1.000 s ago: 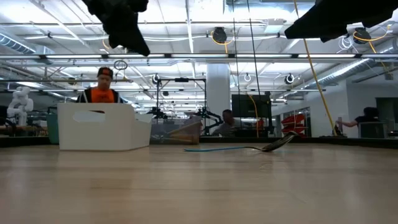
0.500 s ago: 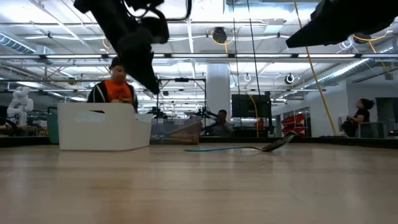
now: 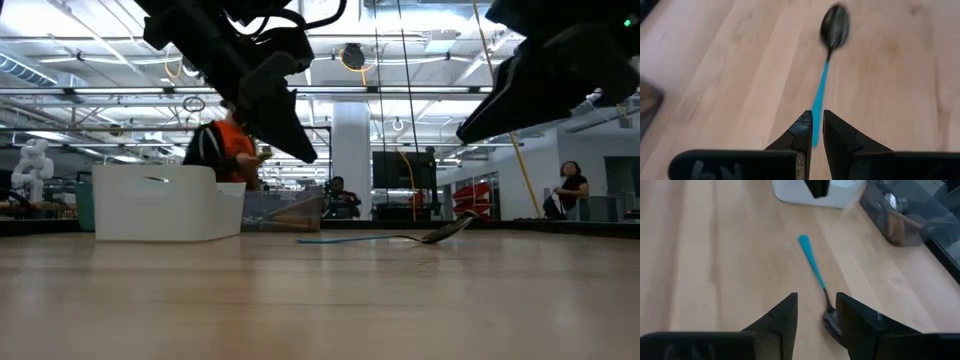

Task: Sort silverware by color (type)
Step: Put the blue spoon into the green bin

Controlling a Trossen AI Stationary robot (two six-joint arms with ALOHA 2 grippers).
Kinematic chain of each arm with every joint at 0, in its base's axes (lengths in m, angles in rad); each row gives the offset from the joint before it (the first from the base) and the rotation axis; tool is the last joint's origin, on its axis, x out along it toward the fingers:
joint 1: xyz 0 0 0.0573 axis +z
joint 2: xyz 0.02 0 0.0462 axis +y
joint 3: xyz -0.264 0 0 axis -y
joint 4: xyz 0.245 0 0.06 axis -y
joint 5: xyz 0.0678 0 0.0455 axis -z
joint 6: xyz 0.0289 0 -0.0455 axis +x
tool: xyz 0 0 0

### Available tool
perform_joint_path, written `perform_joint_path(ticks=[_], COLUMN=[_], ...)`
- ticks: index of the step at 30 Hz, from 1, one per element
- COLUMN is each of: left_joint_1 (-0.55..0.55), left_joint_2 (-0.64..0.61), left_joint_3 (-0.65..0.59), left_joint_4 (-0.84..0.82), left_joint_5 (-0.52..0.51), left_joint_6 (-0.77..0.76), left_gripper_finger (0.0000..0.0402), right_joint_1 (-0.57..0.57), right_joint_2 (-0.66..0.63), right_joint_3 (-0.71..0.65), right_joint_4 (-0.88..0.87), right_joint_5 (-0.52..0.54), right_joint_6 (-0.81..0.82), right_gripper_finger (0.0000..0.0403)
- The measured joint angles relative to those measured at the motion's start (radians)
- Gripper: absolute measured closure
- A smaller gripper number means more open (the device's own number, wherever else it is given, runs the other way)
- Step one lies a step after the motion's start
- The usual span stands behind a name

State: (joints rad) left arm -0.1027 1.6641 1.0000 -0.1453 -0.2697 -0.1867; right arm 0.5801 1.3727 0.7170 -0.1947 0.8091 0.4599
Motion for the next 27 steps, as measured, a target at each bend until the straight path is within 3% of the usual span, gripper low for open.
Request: perform_joint_path(ticks=[5,11,27], left_joint_1=[-0.034,-0.081,-0.079], left_joint_2=[0.028,0.031,0.136], left_joint_3=[0.0,0.0,0.0], left_joint_4=[0.05,0.046,0.119], left_joint_5=[-0.018,-0.106,-0.116], left_joint_6=[0.006,0.02,0.053], left_gripper_finger=[0.0354,0.0354,0.0354], right_joint_1=[-0.041,-0.078,-0.136], right_joint_2=[0.0,0.0,0.0], right_joint_3=[-0.013,-0.094,-0.144], right_joint_4=[-0.038,0.039,0.076], right_joint_5=[-0.002,-0.005,-0.054], right_joint_6=[0.007,0.024,0.026], right_gripper_finger=[0.0283,0.0324,0.0393])
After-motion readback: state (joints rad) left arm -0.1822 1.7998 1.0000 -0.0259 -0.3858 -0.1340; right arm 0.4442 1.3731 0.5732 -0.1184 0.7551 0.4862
